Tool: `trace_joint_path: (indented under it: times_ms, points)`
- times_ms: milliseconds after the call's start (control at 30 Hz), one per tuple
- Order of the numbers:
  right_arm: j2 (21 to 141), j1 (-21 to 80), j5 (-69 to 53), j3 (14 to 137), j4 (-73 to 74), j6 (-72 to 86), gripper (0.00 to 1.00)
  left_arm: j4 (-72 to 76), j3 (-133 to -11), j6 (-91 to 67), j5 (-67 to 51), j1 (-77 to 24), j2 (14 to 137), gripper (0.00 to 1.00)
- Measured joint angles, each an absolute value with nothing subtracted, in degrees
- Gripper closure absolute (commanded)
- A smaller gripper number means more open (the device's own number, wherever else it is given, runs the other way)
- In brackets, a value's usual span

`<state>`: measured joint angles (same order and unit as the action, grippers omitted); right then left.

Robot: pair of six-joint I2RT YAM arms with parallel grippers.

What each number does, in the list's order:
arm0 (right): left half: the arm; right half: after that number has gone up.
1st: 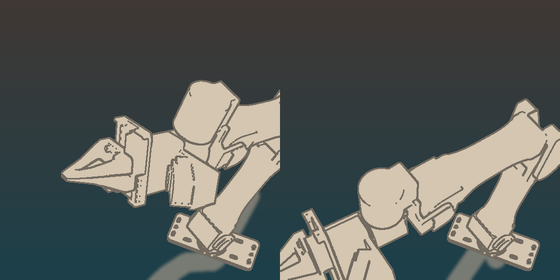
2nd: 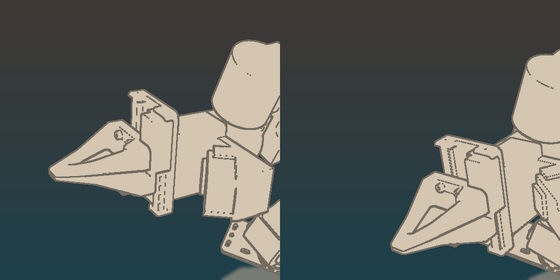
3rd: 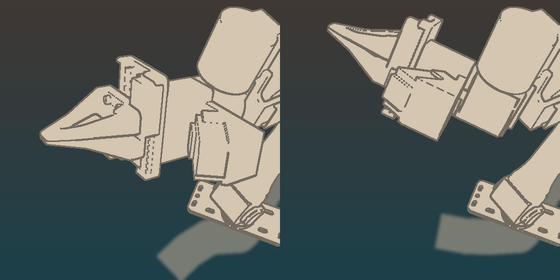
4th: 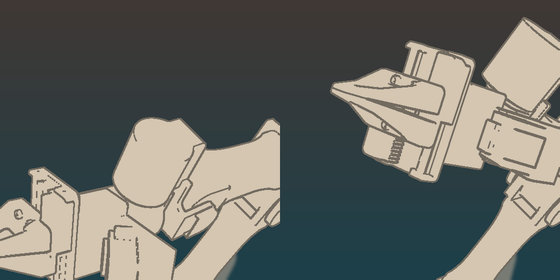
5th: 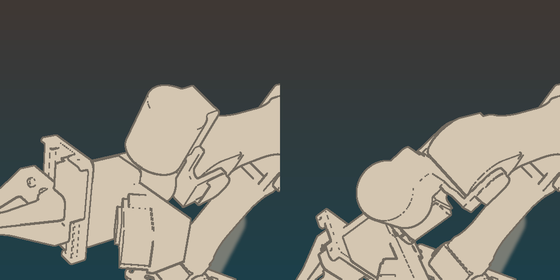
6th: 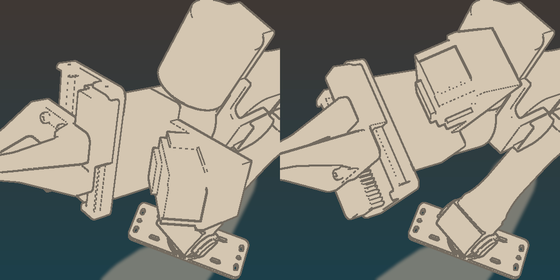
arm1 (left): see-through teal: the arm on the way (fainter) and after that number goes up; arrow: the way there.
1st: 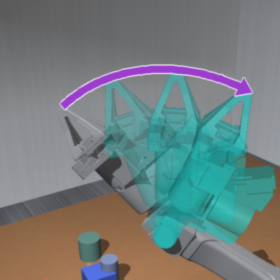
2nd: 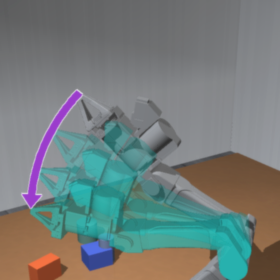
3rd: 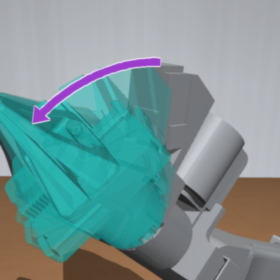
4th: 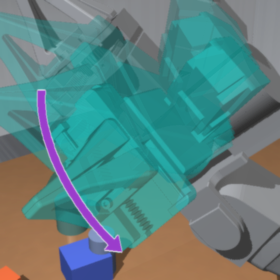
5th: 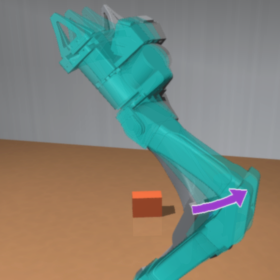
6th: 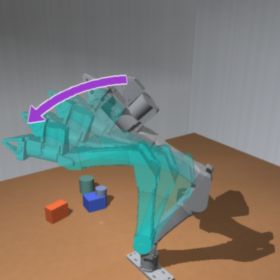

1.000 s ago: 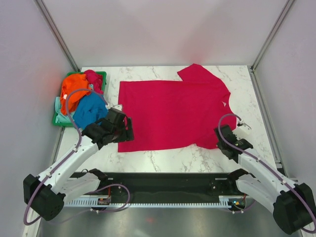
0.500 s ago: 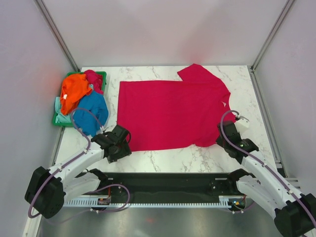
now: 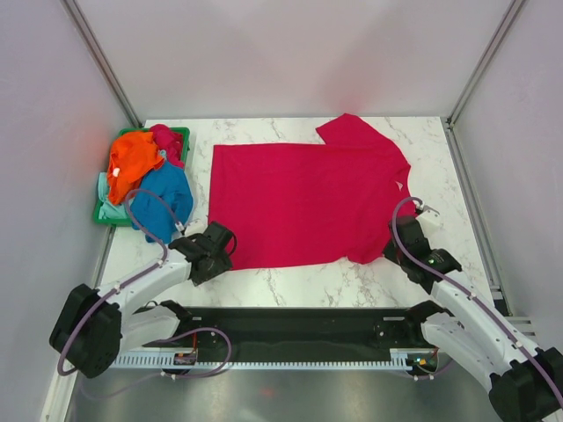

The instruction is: Fold and stack the t-shirts

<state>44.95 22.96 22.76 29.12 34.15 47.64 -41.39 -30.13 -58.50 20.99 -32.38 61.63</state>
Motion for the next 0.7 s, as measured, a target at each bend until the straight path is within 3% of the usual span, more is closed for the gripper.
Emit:
trace_joint_path:
  times_ms: [300,500,633,700]
  points:
    - [44.93,22.92,22.63,29.12,34.24,46.70,1.00,-38.11,-29.76,-58.52,23.40,-32.38,65.25,0.42]
    - [44.53,22.87,21.89,29.12,34.33,46.70,1.00,-36.07,-31.18,-58.61,24.58,-32.38,68.10,0.71]
    - [44.45,22.87,21.61,29.12,34.46,46.72,1.00,-35.38,-32.18,-58.41,25.63,-32.38,69.43,0.98]
    - [44.29,22.87,21.50,29.12,34.70,46.83,1.00,-35.46,-32.56,-58.00,26.46,-32.38,69.76,0.98]
